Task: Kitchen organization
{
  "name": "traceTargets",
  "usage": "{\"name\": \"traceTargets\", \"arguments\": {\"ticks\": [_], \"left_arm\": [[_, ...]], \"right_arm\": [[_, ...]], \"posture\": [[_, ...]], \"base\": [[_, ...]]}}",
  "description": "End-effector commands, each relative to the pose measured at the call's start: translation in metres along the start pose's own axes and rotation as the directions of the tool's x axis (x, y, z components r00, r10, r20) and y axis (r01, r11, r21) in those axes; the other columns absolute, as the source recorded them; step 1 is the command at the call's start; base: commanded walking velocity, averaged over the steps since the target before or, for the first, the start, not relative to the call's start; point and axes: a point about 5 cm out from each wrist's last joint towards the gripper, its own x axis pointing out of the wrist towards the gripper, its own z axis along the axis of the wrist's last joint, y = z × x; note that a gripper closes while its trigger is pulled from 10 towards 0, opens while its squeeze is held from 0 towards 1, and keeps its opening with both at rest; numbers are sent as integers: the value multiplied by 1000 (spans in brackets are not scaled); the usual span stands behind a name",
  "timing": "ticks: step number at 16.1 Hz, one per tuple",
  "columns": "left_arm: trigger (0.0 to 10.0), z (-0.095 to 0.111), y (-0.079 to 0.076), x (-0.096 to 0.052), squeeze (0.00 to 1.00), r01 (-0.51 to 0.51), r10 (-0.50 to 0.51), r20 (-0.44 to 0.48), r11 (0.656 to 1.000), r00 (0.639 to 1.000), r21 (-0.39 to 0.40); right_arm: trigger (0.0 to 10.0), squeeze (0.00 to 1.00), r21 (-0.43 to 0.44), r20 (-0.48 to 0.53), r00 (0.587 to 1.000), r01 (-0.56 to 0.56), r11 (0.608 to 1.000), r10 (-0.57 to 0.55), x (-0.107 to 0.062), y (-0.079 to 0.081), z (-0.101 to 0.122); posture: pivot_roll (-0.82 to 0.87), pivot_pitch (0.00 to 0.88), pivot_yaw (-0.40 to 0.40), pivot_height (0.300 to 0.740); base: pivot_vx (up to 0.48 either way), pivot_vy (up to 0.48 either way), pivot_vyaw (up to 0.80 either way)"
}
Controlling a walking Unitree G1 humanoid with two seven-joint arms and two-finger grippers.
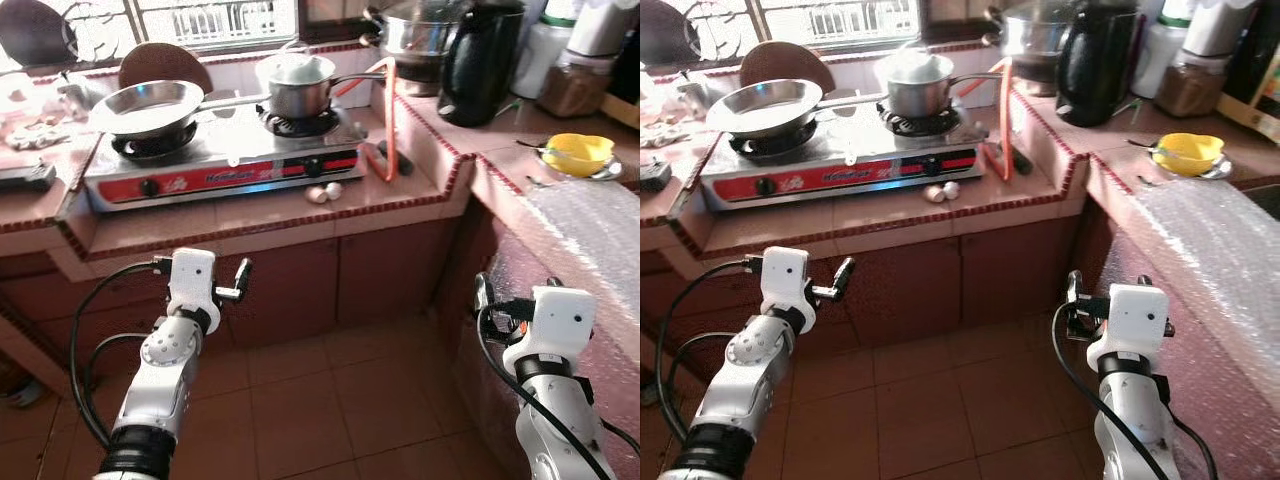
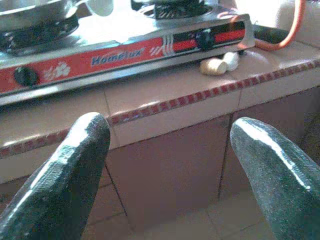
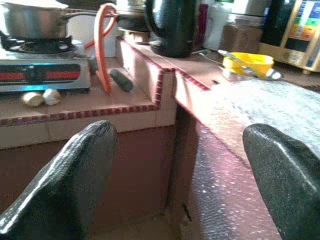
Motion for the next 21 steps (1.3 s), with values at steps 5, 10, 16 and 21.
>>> {"name": "traceTargets", "arguments": {"ticks": [5, 10, 16, 21], "left_arm": [[10000, 2, -2, 4, 0, 24, -24, 9, 1000, 1000, 3], [10000, -1, 0, 6, 0, 6, -6, -8, 999, 1000, -31], [10000, 6, -2, 15, 0, 3, -3, 4, 999, 1000, -39], [10000, -16, -1, -18, 0, 50, -51, -65, 998, 997, -29]], "right_arm": [[10000, 0, -2, 15, 999, 31, 1000, -30, -2, -2, 3], [10000, 0, 4, 17, 999, 39, 999, -39, -1, -2, 3], [10000, 0, -2, 5, 1000, 22, 1000, -22, -2, -4, 2], [10000, 0, -56, -53, 996, -73, 996, 70, -23, -14, -7]], "posture": [[-73, 0, 70, 740], [-69, 0, 74, 740], [-66, 0, 45, 740], [-19, 0, 8, 740]], "base": [[0, -341, 0], [0, 0, 0], [0, 0, 0], [0, 0, 0]]}}
